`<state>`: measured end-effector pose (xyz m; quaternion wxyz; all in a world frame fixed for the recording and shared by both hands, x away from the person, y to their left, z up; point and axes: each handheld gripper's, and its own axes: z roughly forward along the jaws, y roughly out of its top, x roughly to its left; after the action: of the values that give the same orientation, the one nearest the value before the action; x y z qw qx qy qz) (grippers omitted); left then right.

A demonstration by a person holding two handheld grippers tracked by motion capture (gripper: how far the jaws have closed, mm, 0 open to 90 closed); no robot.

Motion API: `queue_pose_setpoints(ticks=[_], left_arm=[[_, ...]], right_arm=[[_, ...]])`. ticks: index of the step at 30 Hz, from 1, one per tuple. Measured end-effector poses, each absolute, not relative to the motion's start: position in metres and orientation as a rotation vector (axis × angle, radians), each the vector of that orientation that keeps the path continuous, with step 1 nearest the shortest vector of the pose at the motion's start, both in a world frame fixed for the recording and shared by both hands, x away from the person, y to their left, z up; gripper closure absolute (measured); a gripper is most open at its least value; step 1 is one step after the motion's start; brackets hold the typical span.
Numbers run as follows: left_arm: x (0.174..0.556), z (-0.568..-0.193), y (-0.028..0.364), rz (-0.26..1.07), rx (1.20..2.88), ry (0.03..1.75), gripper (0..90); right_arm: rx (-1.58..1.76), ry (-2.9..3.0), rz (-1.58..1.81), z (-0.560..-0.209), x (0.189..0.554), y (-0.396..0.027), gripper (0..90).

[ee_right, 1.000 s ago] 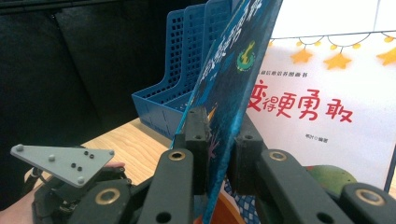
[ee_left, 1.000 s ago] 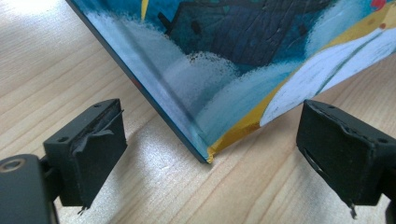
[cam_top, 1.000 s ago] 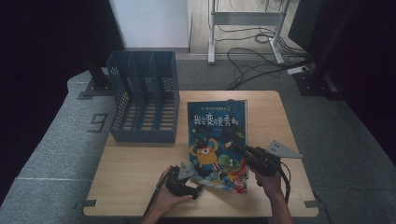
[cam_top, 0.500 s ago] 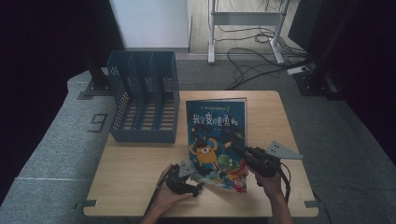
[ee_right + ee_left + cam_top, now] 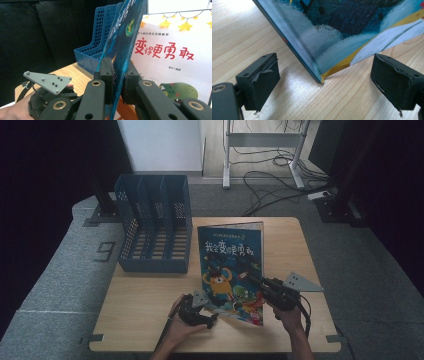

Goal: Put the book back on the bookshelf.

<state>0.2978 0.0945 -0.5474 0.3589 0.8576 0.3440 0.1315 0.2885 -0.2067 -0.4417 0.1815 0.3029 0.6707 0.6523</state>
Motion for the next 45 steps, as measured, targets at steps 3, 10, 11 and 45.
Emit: queue_pose_setpoints(ticks=[3,10,11,45], left_arm=[[0.299,-0.547,0.094,0.337,2.210,0.892,8.4],[0.302,-0.547,0.094,0.338,2.210,0.906,8.4],[0.302,-0.548,0.094,0.338,2.209,0.909,8.4],[0.324,-0.548,0.085,0.351,2.205,0.984,9.0]], right_arm=[[0.846,1.897,1.840,-0.441,0.288,-0.206,81.0],[0.829,1.901,1.824,-0.440,0.287,-0.206,81.0],[0.827,1.901,1.823,-0.440,0.287,-0.205,81.0],[0.771,1.904,1.775,-0.440,0.284,-0.206,82.4]])
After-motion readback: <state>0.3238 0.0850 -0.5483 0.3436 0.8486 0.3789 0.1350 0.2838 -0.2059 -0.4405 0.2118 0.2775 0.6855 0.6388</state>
